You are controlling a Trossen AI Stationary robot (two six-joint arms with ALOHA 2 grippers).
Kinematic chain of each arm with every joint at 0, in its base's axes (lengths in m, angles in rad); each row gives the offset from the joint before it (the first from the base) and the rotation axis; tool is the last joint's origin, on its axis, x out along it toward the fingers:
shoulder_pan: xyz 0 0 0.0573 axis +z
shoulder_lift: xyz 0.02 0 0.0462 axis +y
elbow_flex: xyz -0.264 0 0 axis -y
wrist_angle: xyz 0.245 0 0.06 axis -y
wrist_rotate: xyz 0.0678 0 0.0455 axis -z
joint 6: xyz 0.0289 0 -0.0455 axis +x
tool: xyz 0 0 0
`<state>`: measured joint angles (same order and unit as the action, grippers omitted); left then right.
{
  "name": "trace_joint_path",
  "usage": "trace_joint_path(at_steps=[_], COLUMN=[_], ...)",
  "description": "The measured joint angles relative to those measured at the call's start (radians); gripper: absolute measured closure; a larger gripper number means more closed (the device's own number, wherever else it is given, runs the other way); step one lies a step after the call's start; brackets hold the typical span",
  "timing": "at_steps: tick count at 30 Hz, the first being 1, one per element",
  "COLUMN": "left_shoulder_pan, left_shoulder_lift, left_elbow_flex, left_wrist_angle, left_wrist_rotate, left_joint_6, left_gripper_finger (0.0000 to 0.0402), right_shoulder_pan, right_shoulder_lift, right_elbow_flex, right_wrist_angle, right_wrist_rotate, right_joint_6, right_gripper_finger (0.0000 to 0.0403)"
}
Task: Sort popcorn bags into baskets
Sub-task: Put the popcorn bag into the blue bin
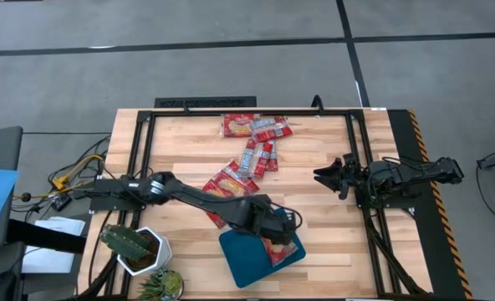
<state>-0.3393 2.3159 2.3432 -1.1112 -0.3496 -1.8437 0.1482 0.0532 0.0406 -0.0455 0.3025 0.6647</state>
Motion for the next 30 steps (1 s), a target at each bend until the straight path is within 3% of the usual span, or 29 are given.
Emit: trace_joint_path(at_steps=[4, 7, 16, 24, 30], left_shoulder_pan=[0.000, -0.005, -0.013, 0.008, 0.028], left_shoulder_lift=[-0.062, -0.075, -0.088, -0.190, -0.229], left_elbow_flex=[0.000, -0.004, -0.276, -0.337, -0.486], left_wrist_angle=[-0.267, -0.481, -0.334, -0.463, -0.349], left_wrist_rotate=[-0.062, -0.045, 0.074, -0.017, 0.009], left_joint_6=[-0.061, -0.177, -0.324, -0.395, -0.417], left_gripper_finger=[0.0212, 0.0212, 0.0198, 0.0136, 0.0126], right_shoulder_pan=[0.000, 0.000, 0.000, 0.000, 0.000], right_shoulder_lift=[0.000, 0.000, 0.000, 0.000, 0.000], right_elbow_flex=[0.000, 0.000, 0.000, 0.000, 0.000], right_wrist_angle=[0.000, 0.000, 0.000, 0.000, 0.000], right_wrist_rotate=[-0.001, -0.001, -0.001, 0.000, 0.000], right_joint_6=[-0.001, -0.008, -0.011, -0.021, -0.022], right_gripper_finger=[0.0179, 0.0179, 0.0175, 0.0176, 0.0174])
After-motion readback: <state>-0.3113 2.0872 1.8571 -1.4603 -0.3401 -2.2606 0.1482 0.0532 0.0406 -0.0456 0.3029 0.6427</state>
